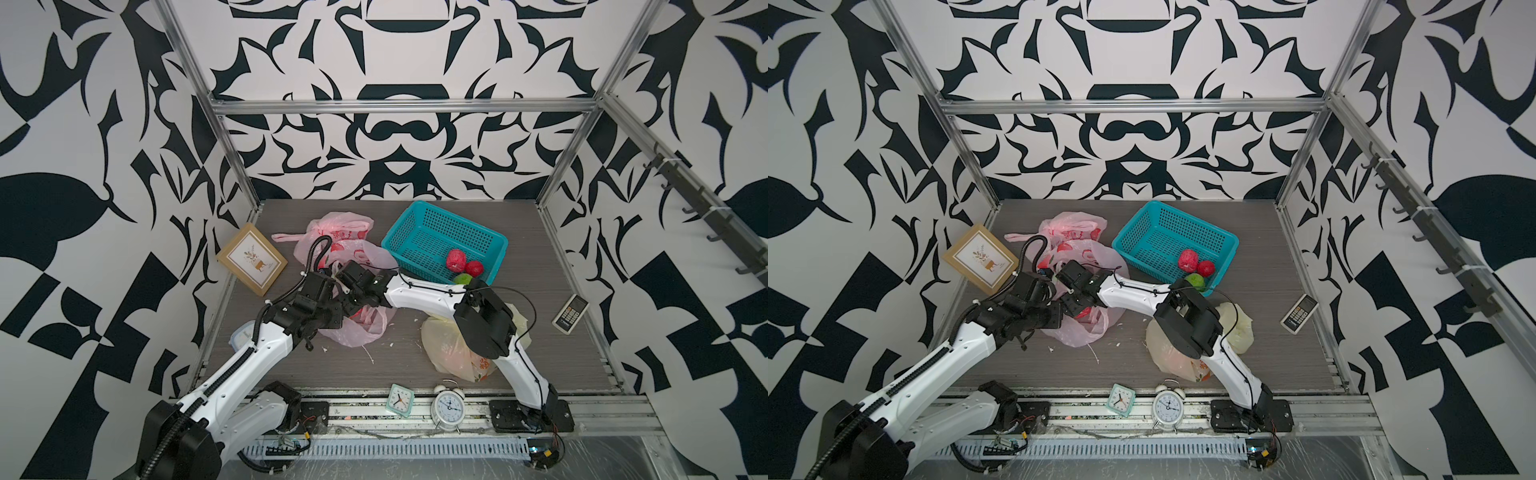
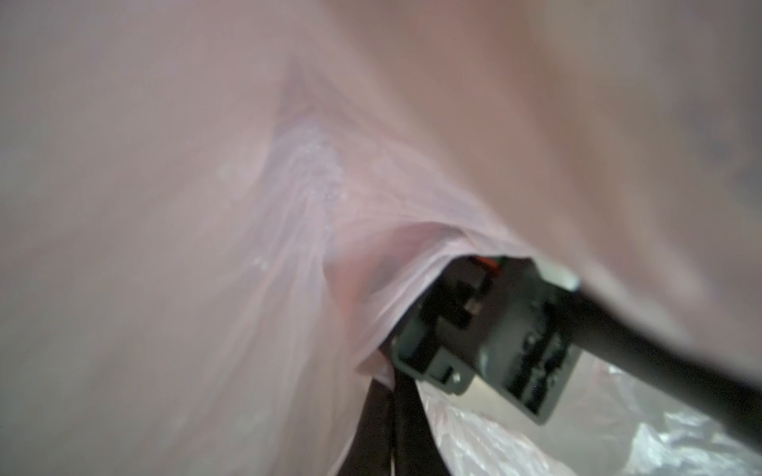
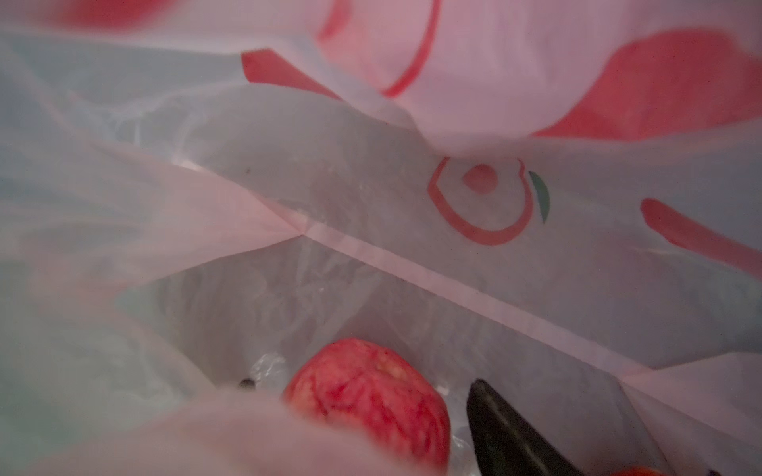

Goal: Untie the knot of a plastic bag & take out the apple
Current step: Pick up the apple from the plastic bag.

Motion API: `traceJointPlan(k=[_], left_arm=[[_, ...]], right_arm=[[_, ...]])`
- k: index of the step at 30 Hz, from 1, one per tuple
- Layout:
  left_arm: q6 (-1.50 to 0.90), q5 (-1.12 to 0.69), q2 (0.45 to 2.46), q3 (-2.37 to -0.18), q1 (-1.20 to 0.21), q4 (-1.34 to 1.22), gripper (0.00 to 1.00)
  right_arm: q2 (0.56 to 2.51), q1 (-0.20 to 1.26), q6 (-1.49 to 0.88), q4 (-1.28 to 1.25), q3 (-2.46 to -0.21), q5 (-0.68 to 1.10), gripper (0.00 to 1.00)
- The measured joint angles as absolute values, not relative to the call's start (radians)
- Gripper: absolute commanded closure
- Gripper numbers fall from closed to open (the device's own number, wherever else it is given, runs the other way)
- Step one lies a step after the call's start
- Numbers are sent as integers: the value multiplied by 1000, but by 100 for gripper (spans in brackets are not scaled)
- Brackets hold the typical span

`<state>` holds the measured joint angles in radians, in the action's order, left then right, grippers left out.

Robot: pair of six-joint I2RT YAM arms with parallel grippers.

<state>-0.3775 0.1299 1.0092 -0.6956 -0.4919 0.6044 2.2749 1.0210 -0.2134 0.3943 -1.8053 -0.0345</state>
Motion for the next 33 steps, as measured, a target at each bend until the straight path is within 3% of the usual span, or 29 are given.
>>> traceJointPlan(k=[4, 8, 16, 24, 33], left_arm=[[-377, 130, 1000, -696, -491, 603, 96], [-374, 130, 989, -696, -487, 603, 96], [-368, 130, 989, -695, -477, 598, 97], [-360, 119, 988, -696, -460, 532, 98], [-350, 100, 987, -696, -457, 471, 98]], right_arm=[[2311, 1022, -210, 408, -1828, -34, 20], [2329, 1022, -212, 420, -1835, -27, 34], [2233, 1012, -212, 377, -1725, -43, 49], [1982, 948, -210, 294, -1544, -25, 50], [1917, 902, -193, 274, -1471, 56, 49]])
